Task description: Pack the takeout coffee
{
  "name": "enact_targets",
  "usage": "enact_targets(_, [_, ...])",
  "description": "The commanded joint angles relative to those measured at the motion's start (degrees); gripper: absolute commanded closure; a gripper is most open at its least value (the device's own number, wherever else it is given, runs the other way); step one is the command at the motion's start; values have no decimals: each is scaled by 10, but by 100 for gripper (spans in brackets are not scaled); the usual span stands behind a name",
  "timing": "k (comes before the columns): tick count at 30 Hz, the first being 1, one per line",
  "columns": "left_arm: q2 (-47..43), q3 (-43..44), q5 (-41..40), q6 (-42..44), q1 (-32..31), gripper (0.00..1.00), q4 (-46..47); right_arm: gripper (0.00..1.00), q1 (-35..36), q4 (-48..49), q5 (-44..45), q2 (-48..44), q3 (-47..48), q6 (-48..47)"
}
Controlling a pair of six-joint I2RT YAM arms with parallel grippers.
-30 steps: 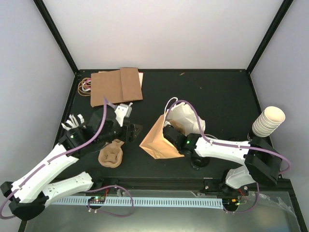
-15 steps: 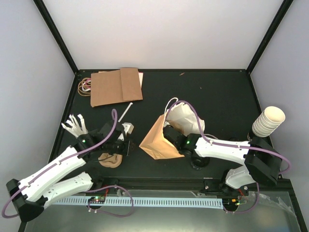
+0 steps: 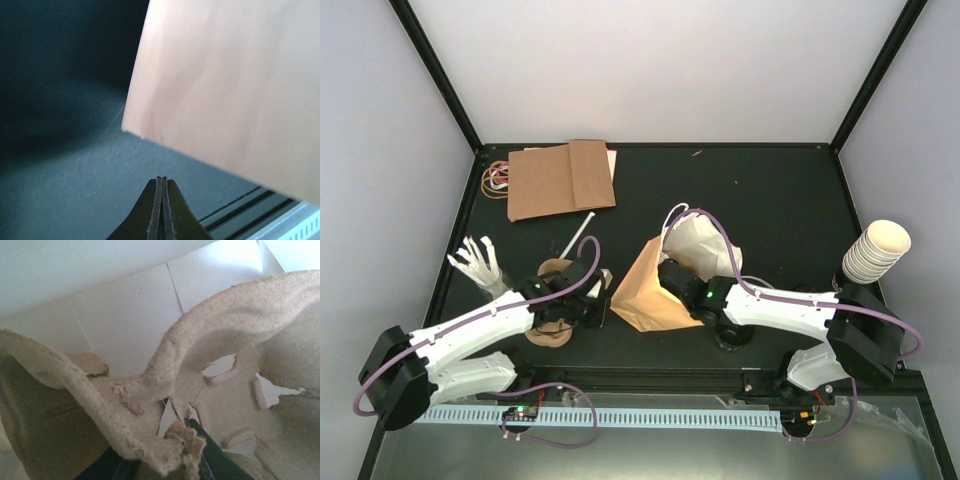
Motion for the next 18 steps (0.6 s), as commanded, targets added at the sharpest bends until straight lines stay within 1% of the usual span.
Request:
enact_targets(1, [21,-24,21,-22,2,99,109,76,-1,-1,-20,-10,-2,-9])
enact_targets(3, [36,-29,18,-25,2,98,136,76,-1,-2,-25,-9,-2,-11])
enact_targets(9, [93,-23,0,-18,4,98,160,76,-1,-4,-60,-8,-4,-26])
enact_targets(18, [119,-18,-12,8,17,98,179,76,-1,5,-146,3,-6,-55])
